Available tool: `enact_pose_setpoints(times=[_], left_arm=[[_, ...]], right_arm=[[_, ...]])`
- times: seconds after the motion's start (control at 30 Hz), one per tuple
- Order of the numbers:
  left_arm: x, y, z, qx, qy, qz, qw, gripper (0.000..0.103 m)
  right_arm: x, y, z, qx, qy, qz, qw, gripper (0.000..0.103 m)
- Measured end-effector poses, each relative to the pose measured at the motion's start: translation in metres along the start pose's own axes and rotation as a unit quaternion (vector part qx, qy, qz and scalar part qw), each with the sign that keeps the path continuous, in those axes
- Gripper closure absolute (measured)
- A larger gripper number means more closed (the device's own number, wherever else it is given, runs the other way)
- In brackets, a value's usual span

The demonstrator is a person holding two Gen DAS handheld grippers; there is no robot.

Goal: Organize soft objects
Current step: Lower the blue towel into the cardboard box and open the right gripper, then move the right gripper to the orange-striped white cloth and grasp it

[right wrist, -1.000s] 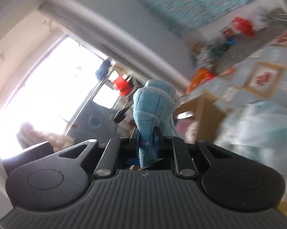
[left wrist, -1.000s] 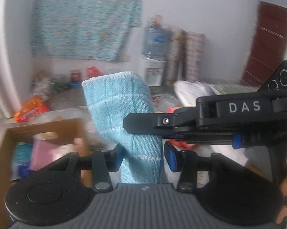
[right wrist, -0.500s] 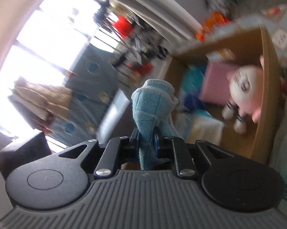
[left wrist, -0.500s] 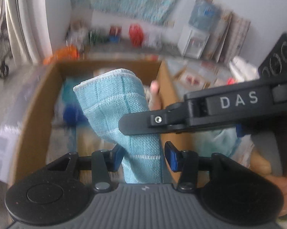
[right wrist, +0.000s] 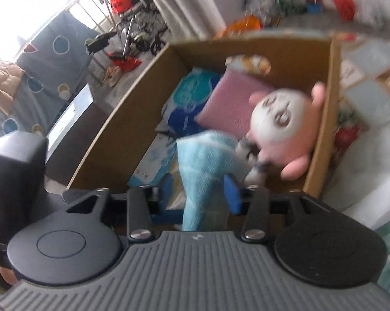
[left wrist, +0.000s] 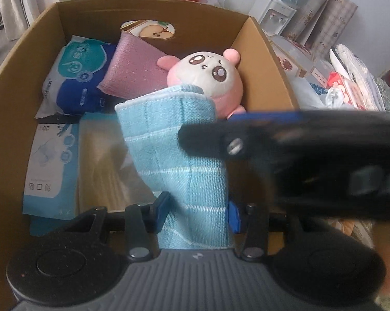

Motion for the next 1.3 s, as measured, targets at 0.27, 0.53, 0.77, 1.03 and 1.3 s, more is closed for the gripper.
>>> enact_pose_setpoints(times=[0.27,0.53,0.77,1.03,1.3], left_arm=[[0.003,-0.019,0.011,-0.028,0.006,-0.014,0.9995,0.049],[0.004,0.017,0.015,-0.017,0.027,0.033,0.9989,0.032],[-0.016,0.095,0.049,-0.016,-0.031,0.132,0.9906,0.009],[-0.060,0.148,0.118,-0.117,-0.099,0.191,0.9696,0.003],[-0.128,0.113,0.195,-0.198,-0.151,0.173,0.9528,0.002]], right_arm=[[0.009,0.061,0.036,0.022,-0.050,0.068,0.996,0.048],[-0.016,0.122,0.074,0.021,-0.081,0.116,0.990,0.045],[-0.060,0.225,0.101,0.014,-0.103,0.207,0.973,0.025],[-0.152,0.312,0.126,-0.002,-0.169,0.315,0.934,0.020],[-0.236,0.315,0.147,0.010,-0.237,0.342,0.909,0.020]])
Point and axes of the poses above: each gripper's, at about its wrist camera, not at the fingertips, and y roughly against the way its jaws point, z to its right, x to its top, the point moved 1 cm from there along -y, roughly the way its jaws point, and after that the axes turned 7 degrees about z, right-handed, at the moved point
